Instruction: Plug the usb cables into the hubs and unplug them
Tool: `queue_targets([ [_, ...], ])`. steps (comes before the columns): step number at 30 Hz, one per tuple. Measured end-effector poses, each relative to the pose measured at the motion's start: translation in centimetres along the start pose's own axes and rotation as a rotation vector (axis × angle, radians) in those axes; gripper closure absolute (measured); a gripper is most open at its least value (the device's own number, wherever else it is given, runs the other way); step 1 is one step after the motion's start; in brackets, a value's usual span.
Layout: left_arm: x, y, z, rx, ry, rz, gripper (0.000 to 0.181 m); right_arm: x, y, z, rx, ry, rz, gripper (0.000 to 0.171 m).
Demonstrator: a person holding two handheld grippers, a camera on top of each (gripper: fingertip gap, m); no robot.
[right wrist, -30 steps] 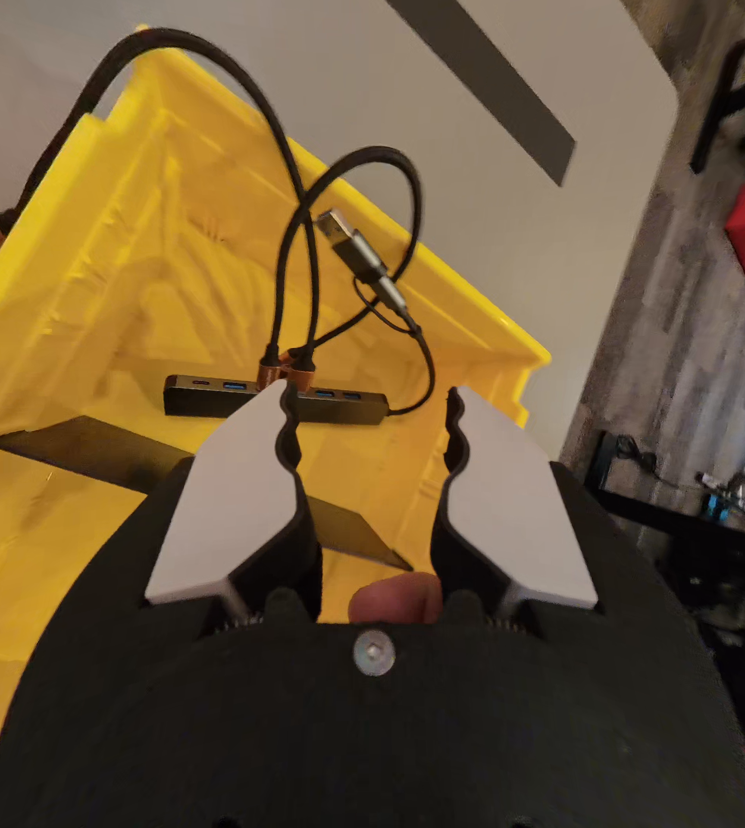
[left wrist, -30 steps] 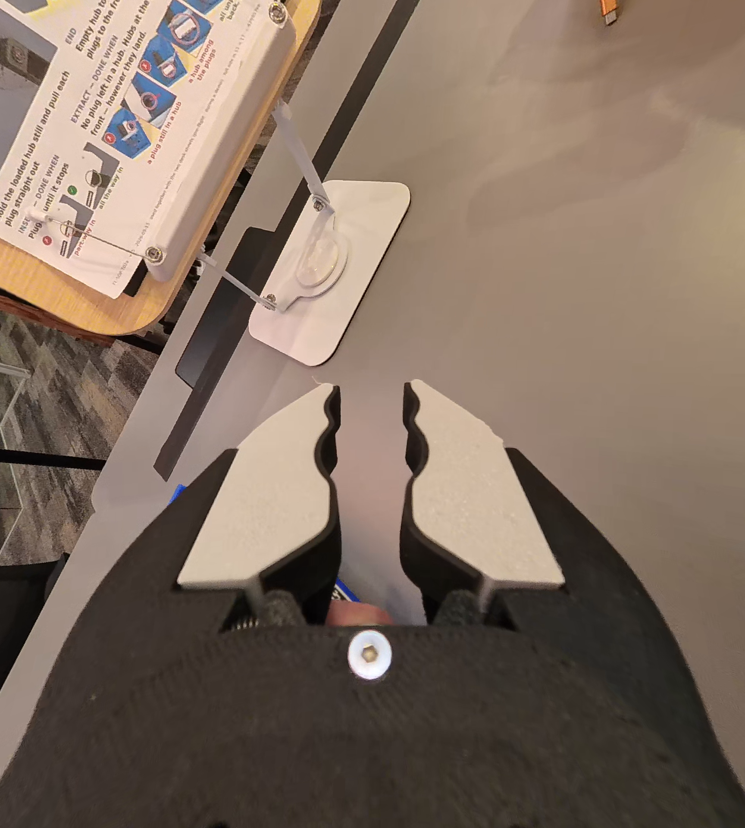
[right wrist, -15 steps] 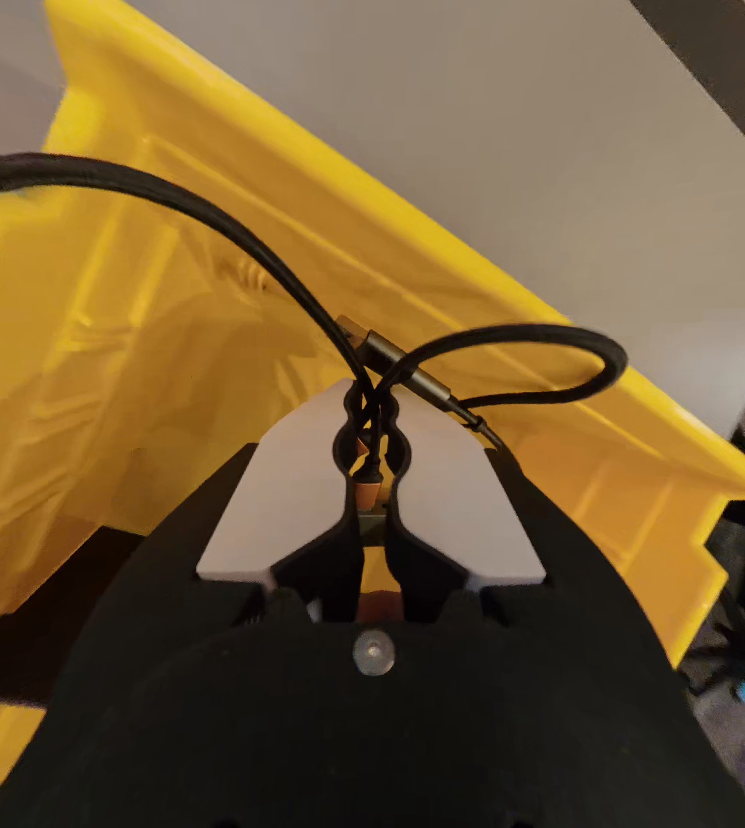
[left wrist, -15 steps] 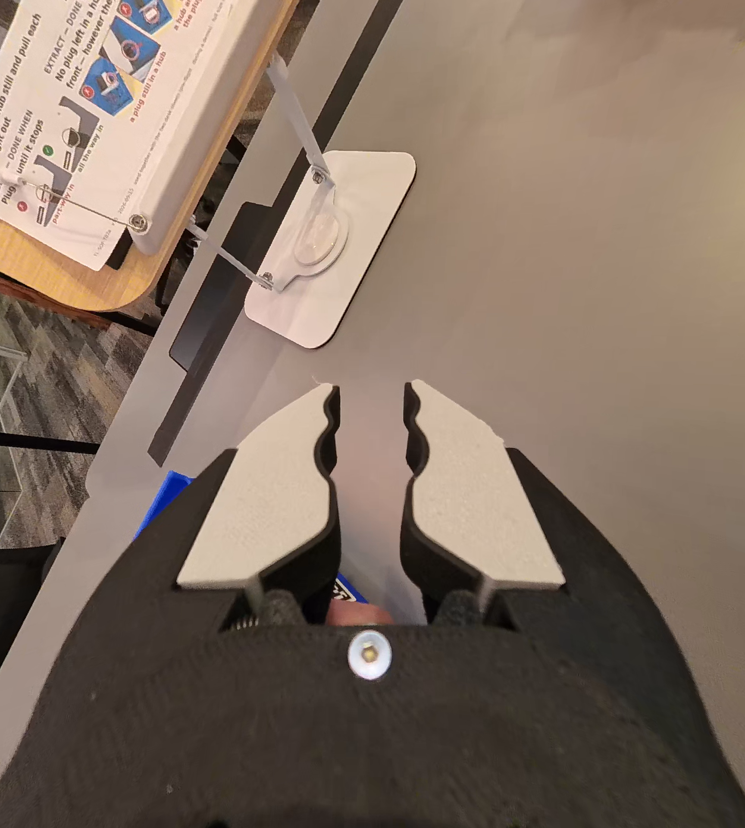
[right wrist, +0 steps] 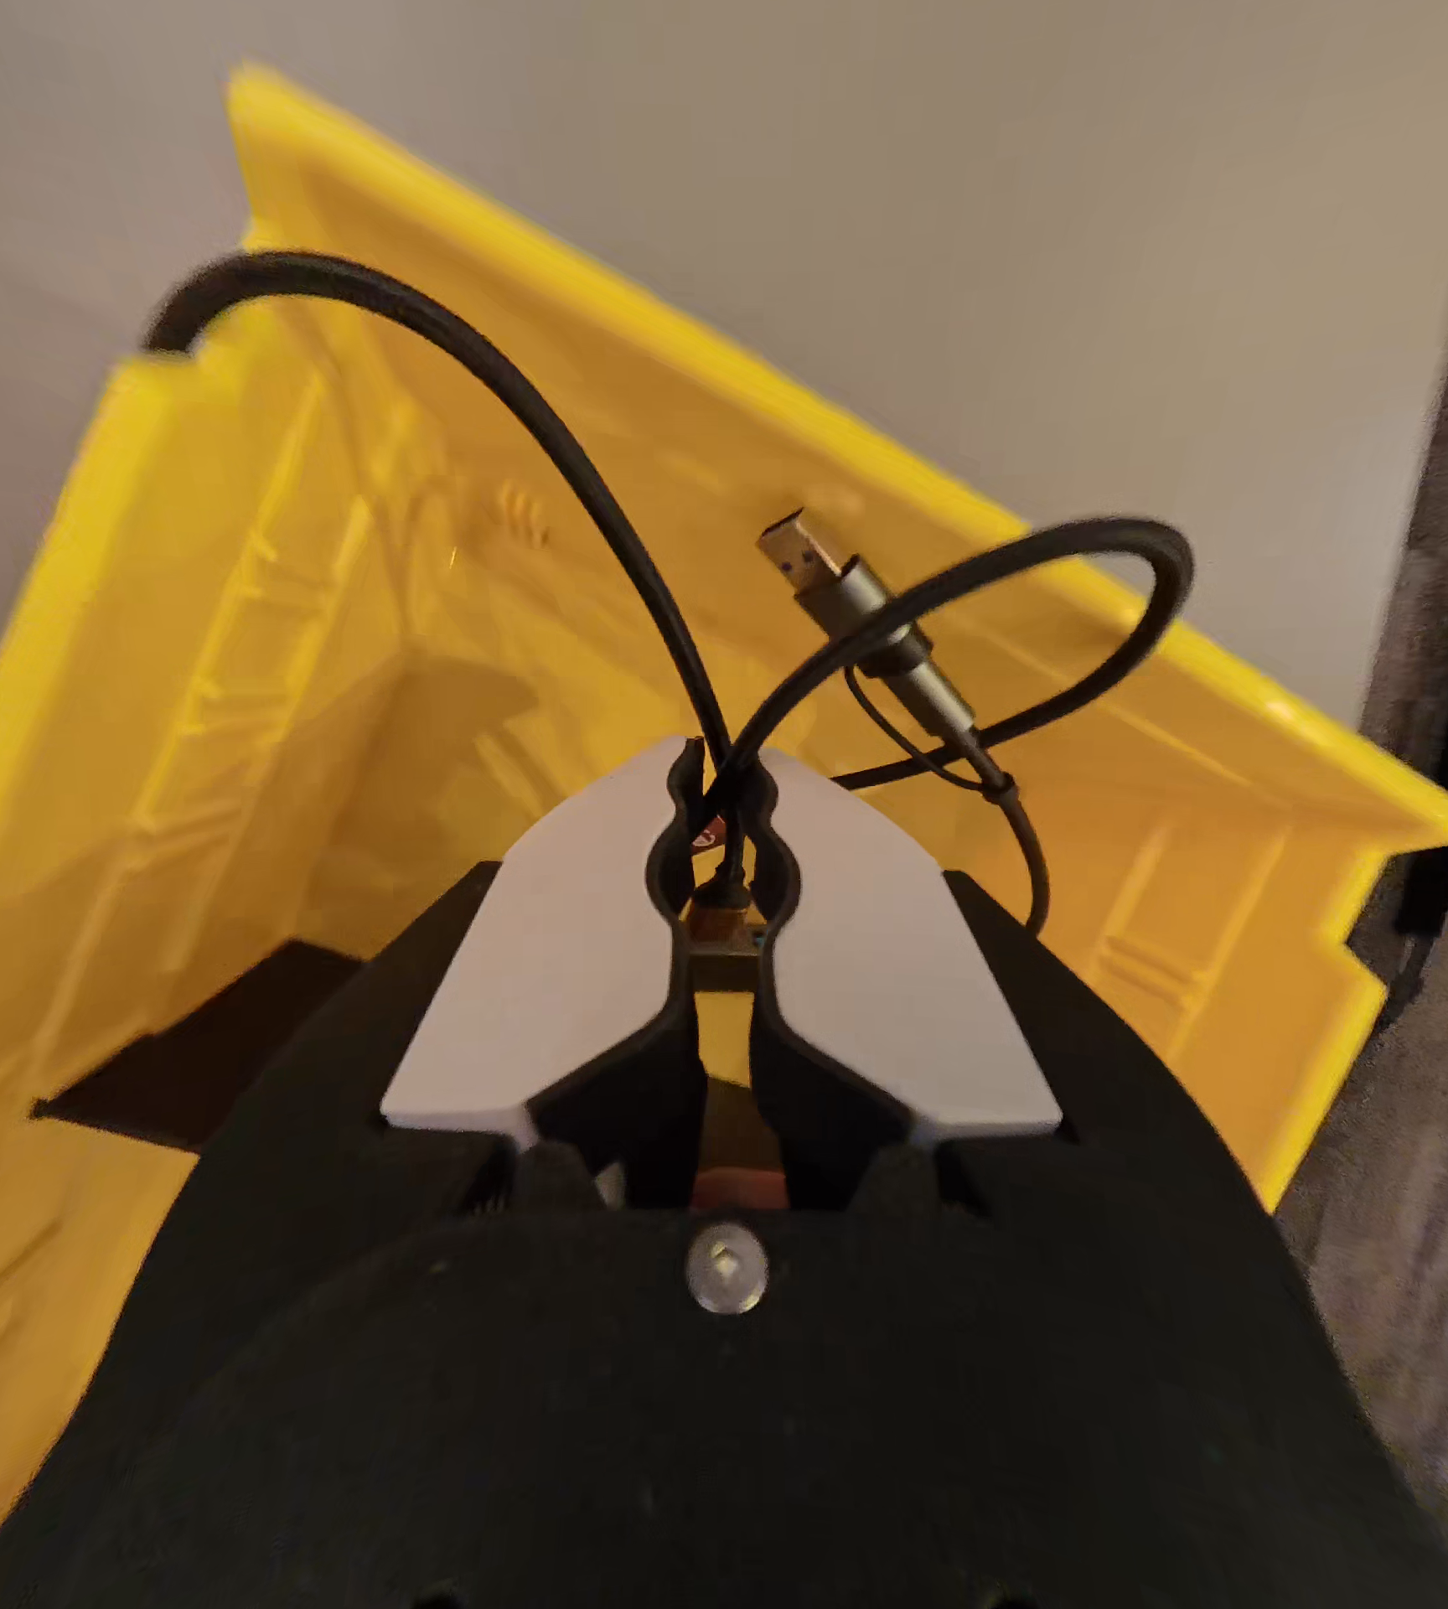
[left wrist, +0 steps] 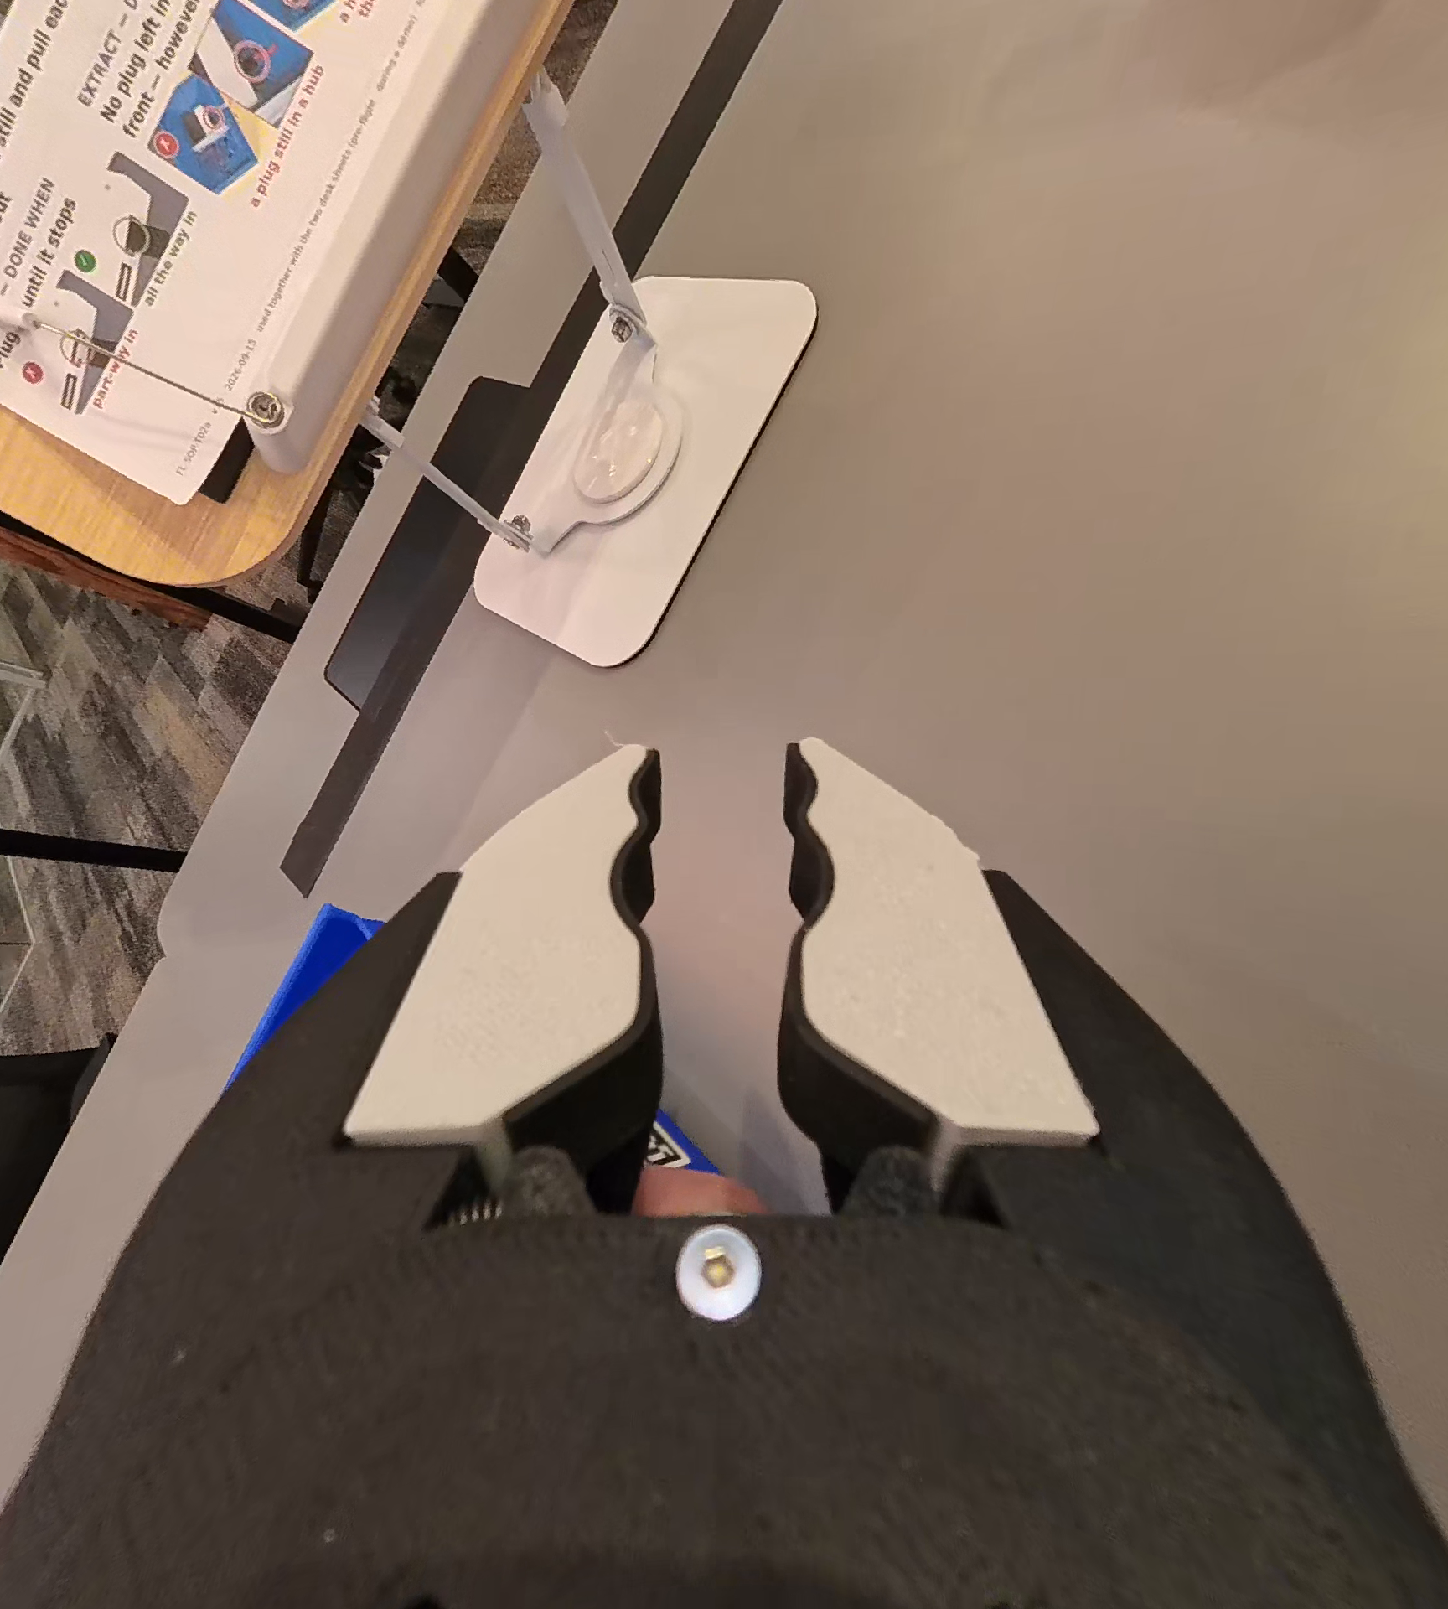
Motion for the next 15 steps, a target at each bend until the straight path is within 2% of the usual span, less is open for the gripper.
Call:
queue_targets([
  [3,0.1,0.2,0.2,-0.008,0.003,0.003,0.154,0.3,0.7,0.4,-0.046,0.002,-0.036,0.161],
  [6,0.3,0.3,0.3,-0.016,0.008,0.004,0.154,0.2,1.5,0.8,-0.116,-0.025,-0.067,0.142],
  [9,0.3,0.4,0.3,-0.017,0.009,0.004,0.154,0.3,1.0,0.6,-0.067,-0.020,-0.088,0.140],
  [10,0.3,0.4,0.3,-0.017,0.009,0.002,0.154,-0.6,0.6,0.4,-0.034,-0.066,-0.103,0.140],
  [12,0.3,0.5,0.4,-0.019,0.010,-0.002,0.154,-1.0,0.0,-0.5,-0.019,-0.024,-0.175,0.140],
  [15,0.4,0.6,0.6,-0.024,0.015,-0.001,0.154,-4.0,-0.8,-1.0,-0.018,-0.110,-0.241,0.129],
])
Point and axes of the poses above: each gripper's, where its closed fingertips meet, z out along the fingers, y out of its underside, x = y × z across the jaws, the point moved 1 cm from there along -z, back along the fingers, and after that the axes turned 6 degrees about x, right-handed, at the moved point
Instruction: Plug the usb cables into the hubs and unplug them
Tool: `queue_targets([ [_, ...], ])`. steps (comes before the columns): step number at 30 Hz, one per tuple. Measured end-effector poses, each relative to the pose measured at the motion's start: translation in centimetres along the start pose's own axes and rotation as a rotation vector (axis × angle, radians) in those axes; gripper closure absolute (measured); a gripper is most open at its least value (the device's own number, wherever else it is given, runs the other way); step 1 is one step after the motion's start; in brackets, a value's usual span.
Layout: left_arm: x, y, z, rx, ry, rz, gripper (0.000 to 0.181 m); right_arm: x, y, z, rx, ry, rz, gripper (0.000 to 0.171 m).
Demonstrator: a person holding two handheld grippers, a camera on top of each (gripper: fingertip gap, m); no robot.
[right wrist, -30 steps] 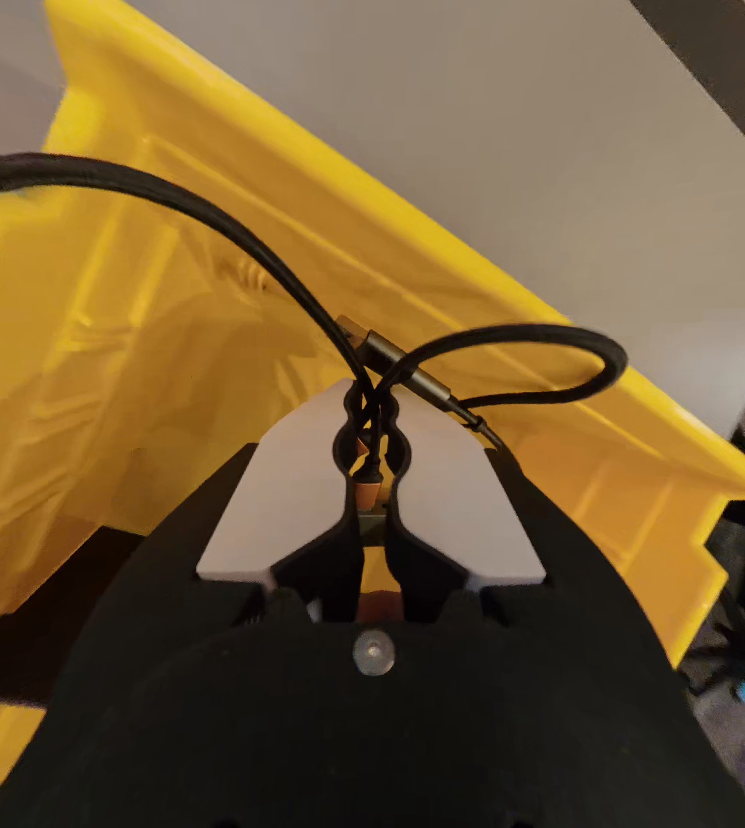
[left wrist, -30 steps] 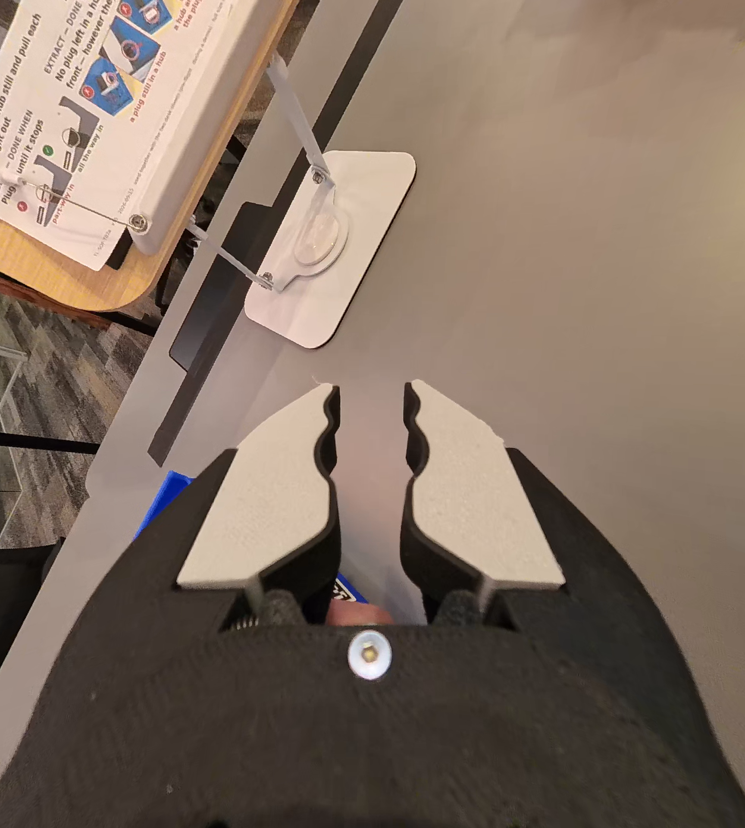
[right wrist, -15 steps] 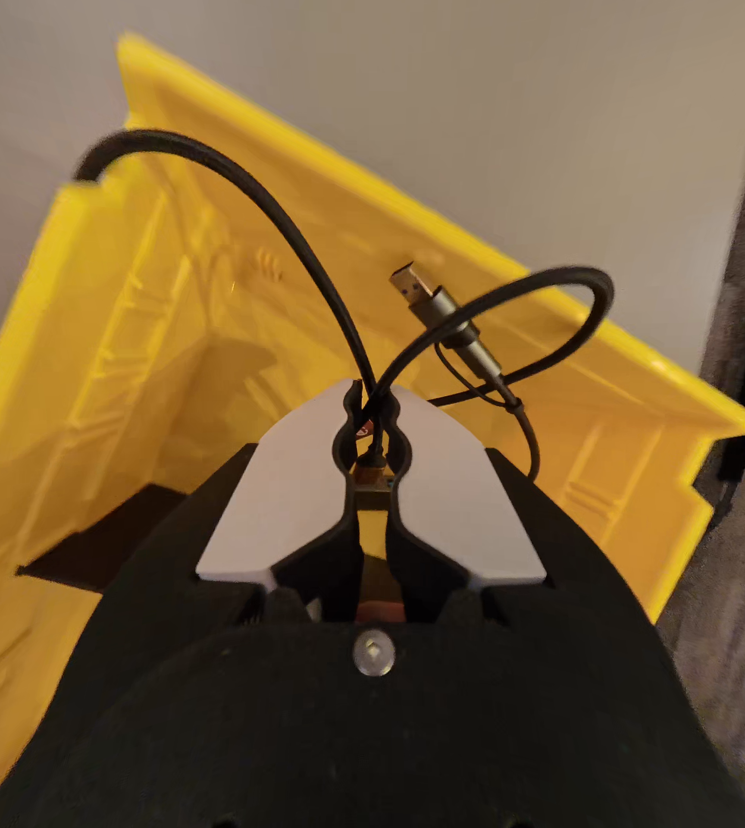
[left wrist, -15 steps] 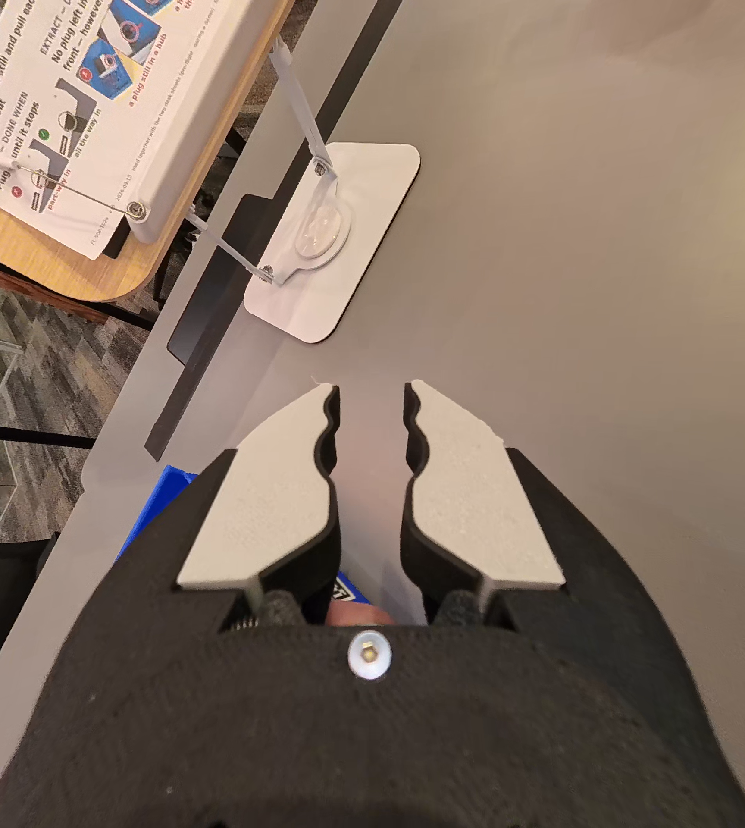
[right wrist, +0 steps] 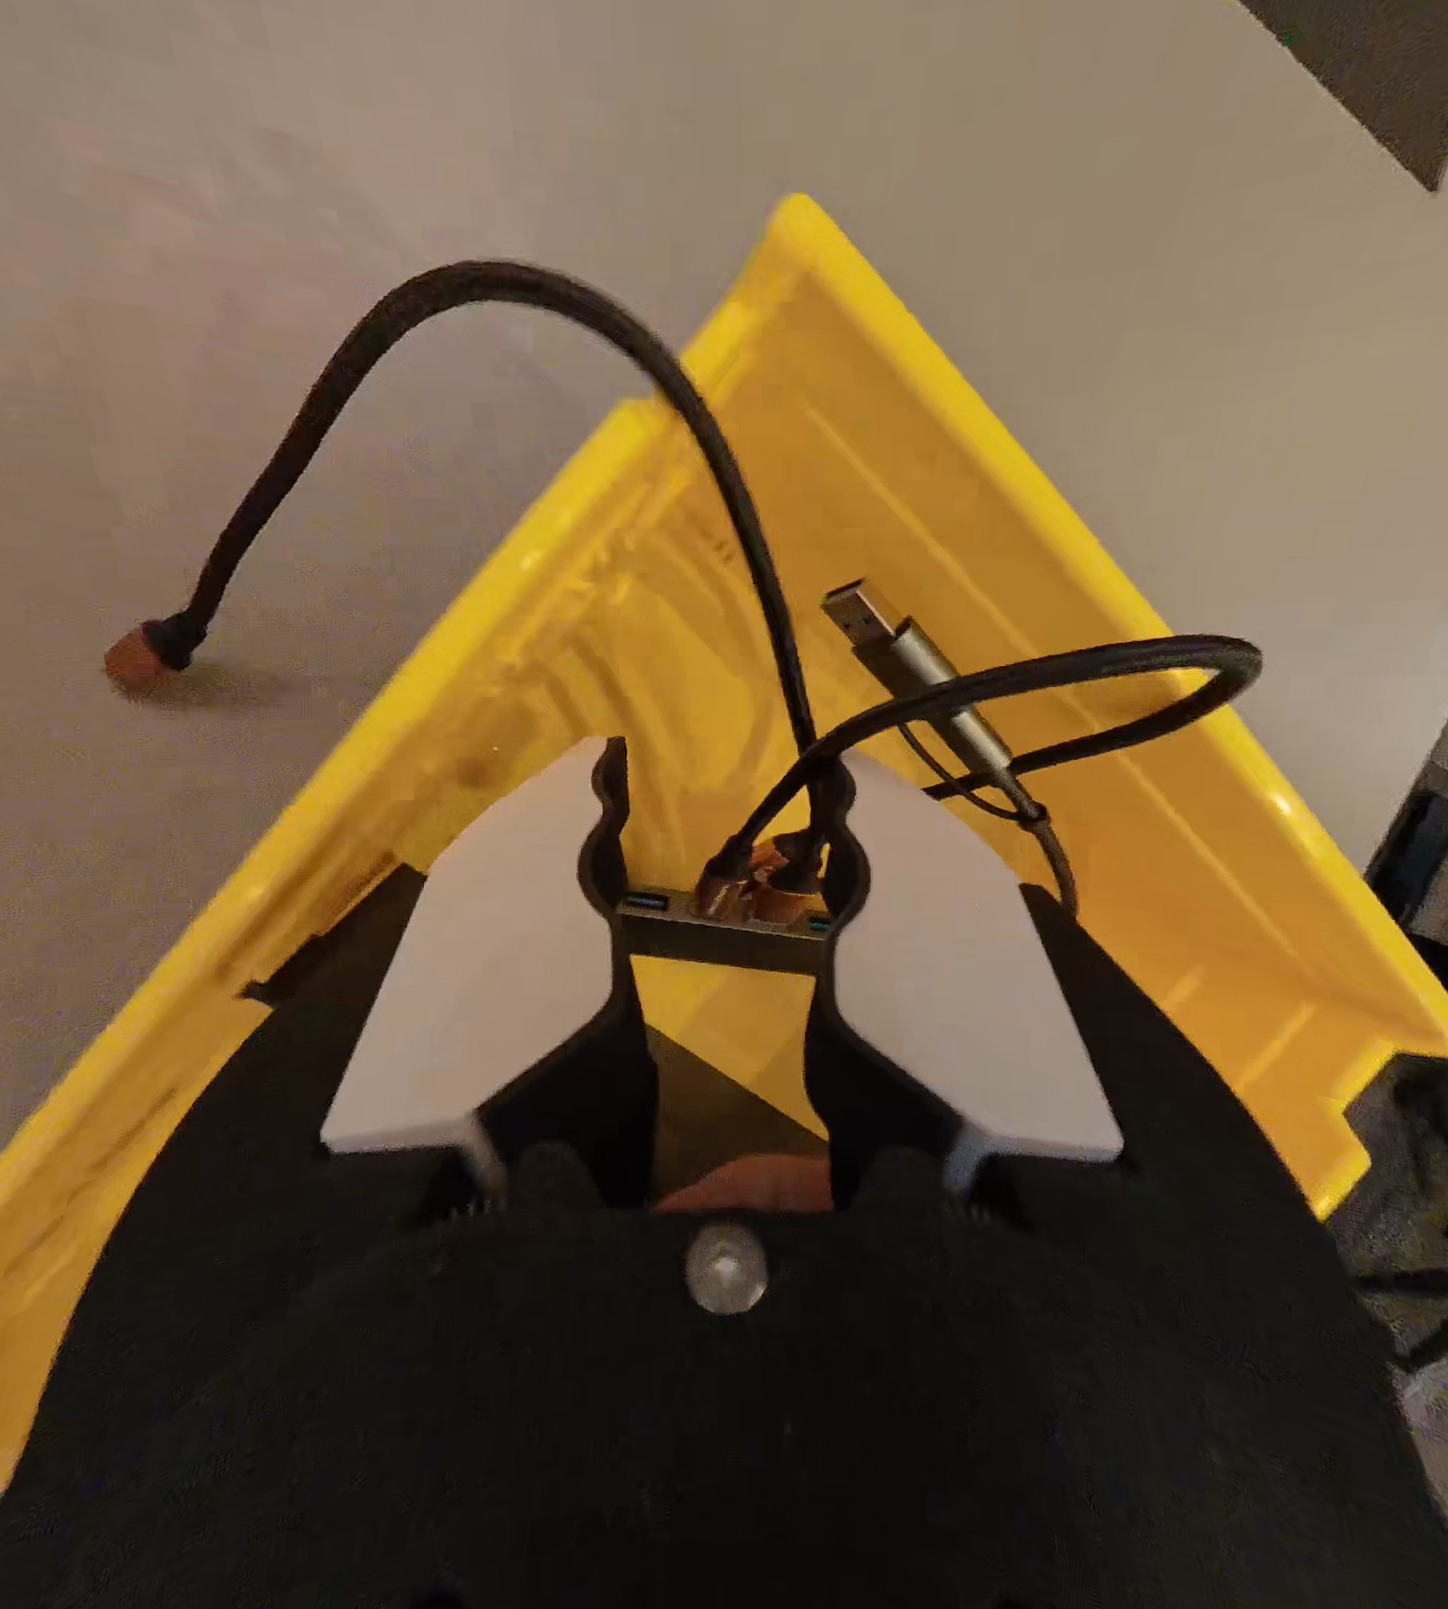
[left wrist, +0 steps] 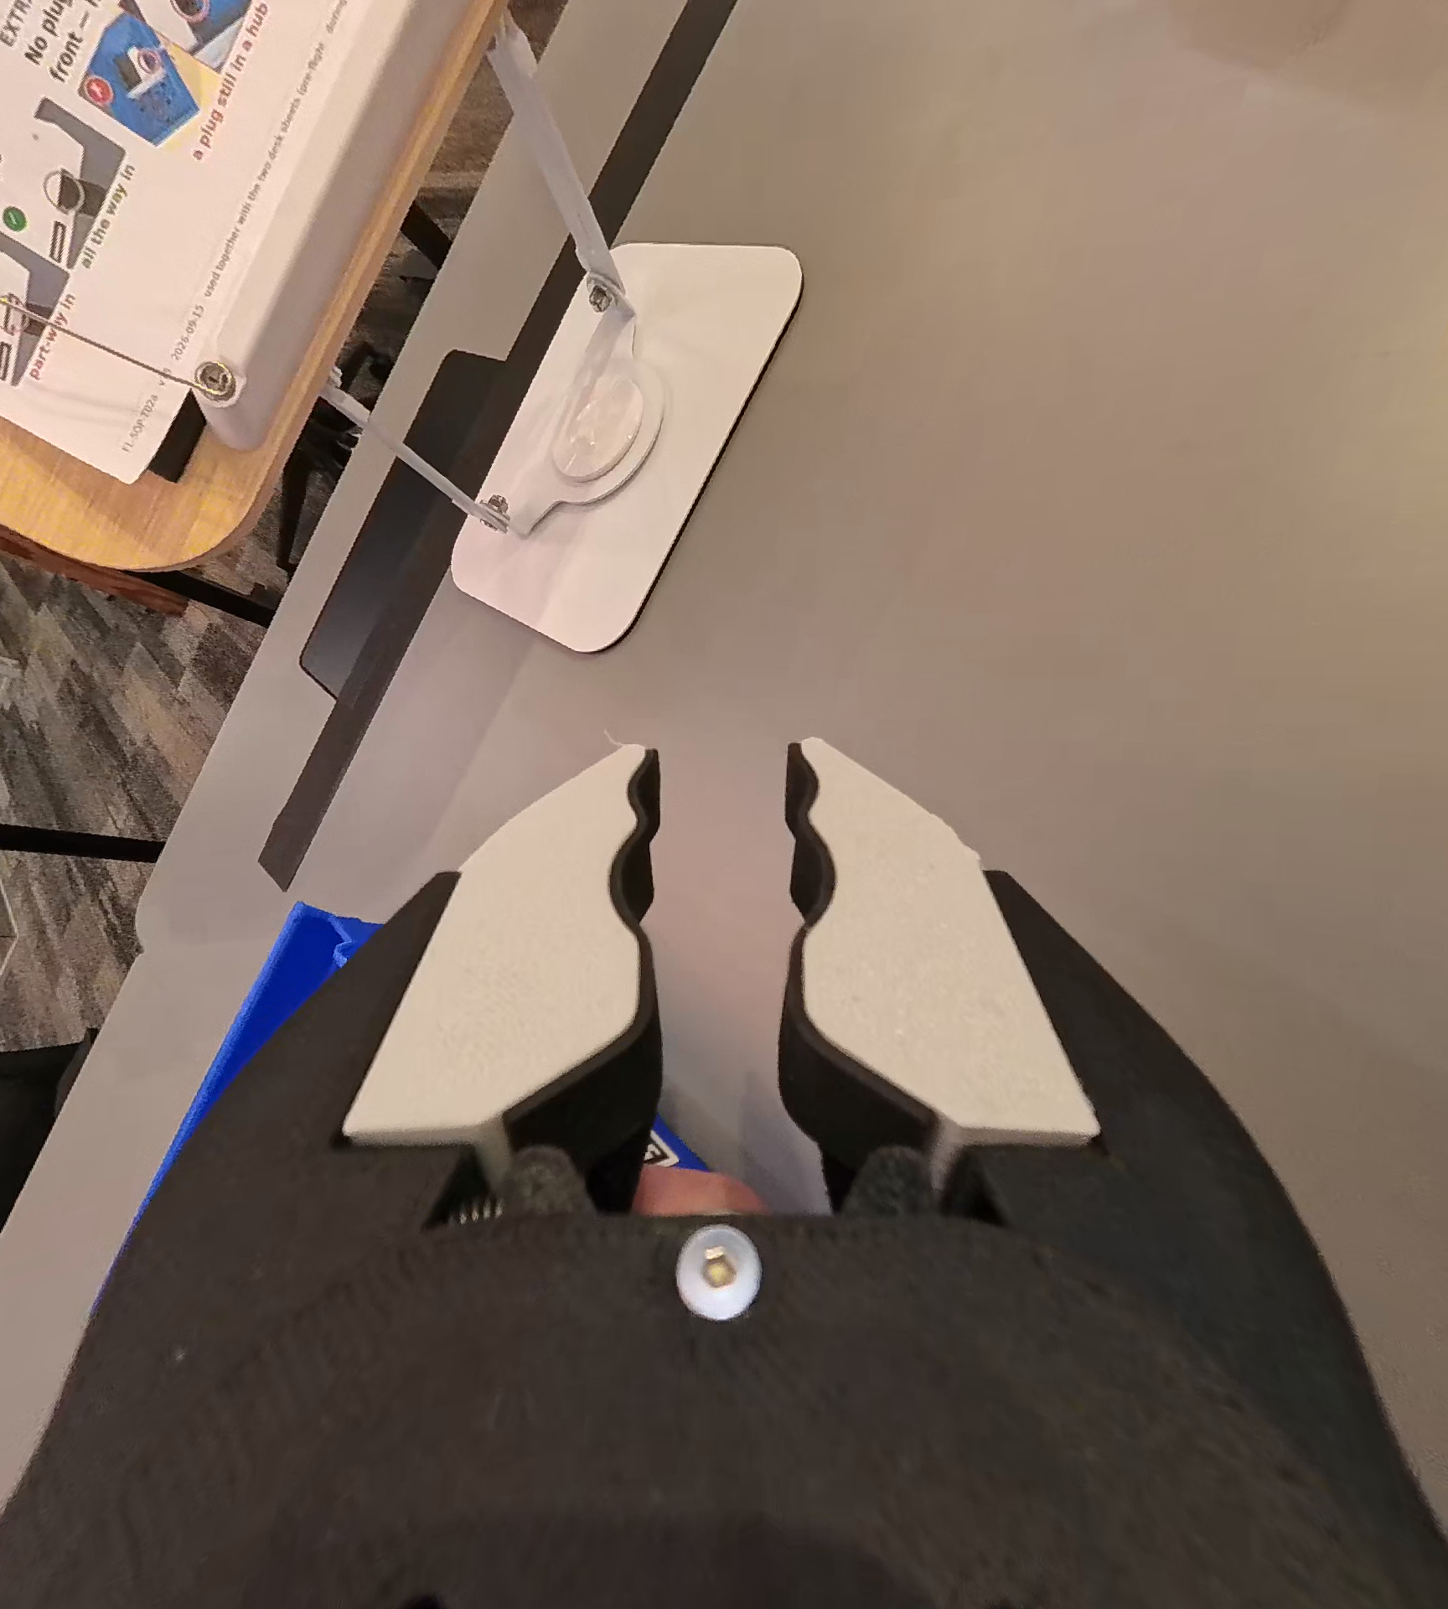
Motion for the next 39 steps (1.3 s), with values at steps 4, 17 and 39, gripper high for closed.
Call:
queue_targets([
  [4,0.2,0.0,0.0,-0.005,0.001,0.007,0.153,-1.7,-1.3,0.4,-0.033,0.004,-0.081,0.140],
  [17,0.1,0.2,0.0,-0.003,0.002,0.000,0.153,-2.1,-6.2,-3.7,0.227,0.143,-0.510,0.147],
  [39,0.1,0.6,0.3,-0.012,0.001,-0.002,0.152,5.5,-1.9,-6.9,0.277,0.228,0.142,0.168],
])
Point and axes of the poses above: each gripper's, where its closed fingertips meet, z out along the fingers, y out of its underside, x = y × z across the jaws, the point moved 1 cm from there along -z, back along the fingers, and after that the axes turned 6 degrees about x, right-handed, at the moved point
